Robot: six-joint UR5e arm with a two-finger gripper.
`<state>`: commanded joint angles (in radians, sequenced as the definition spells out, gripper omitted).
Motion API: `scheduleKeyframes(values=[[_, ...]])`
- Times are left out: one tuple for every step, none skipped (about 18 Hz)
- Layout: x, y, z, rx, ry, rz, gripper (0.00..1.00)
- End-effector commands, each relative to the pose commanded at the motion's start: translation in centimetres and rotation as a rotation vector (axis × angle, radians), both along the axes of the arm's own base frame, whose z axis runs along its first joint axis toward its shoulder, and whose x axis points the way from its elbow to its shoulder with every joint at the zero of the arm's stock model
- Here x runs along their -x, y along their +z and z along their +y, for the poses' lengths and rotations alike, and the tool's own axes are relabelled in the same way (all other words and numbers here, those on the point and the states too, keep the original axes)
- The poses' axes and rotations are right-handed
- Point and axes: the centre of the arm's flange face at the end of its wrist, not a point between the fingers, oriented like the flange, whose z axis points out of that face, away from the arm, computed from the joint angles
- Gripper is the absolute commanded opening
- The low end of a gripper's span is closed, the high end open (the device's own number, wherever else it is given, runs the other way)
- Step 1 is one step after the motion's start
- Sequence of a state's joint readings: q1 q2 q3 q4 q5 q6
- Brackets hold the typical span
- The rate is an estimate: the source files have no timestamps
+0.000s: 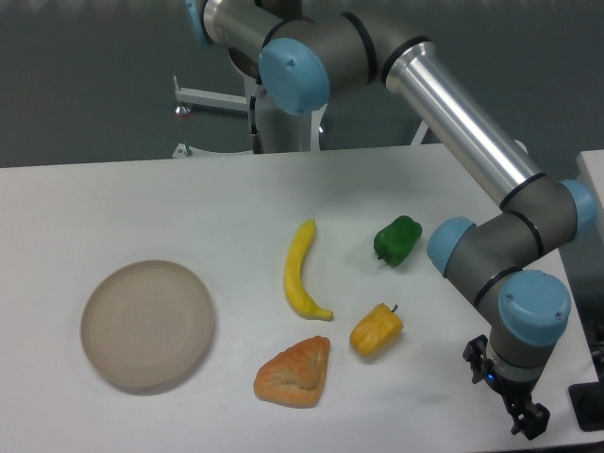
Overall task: Pick up the green pepper from the table
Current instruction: 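Move the open gripper up and over toward the green pepper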
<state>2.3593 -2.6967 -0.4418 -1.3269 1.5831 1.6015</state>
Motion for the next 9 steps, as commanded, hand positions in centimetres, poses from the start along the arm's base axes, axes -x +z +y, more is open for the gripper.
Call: scheduleKeyframes(values=[[-0.3, -0.1, 0.1, 0.002, 0.0, -0.003, 1.0], [-0.4, -0.2, 0.2, 0.002, 0.0, -0.004, 1.0], [-0.4, -0.1, 0.2, 0.001, 0.007, -0.005, 1.0], [-0.6, 0.2, 0.2, -0.001, 0.013, -0.008, 1.0], [-0.7, 0.3, 0.1, -0.001, 0.017, -0.009, 1.0], [-0.8, 0.2, 0.2, 0.003, 0.018, -0.01, 1.0], [-1.1, 0.5, 0.2, 0.005, 0.016, -0.005, 1.0], [-1.5, 0.4, 0.3, 0.011, 0.012, -0.01, 1.0], [-1.7, 0.6, 0.1, 0.014, 0.013, -0.013, 1.0]])
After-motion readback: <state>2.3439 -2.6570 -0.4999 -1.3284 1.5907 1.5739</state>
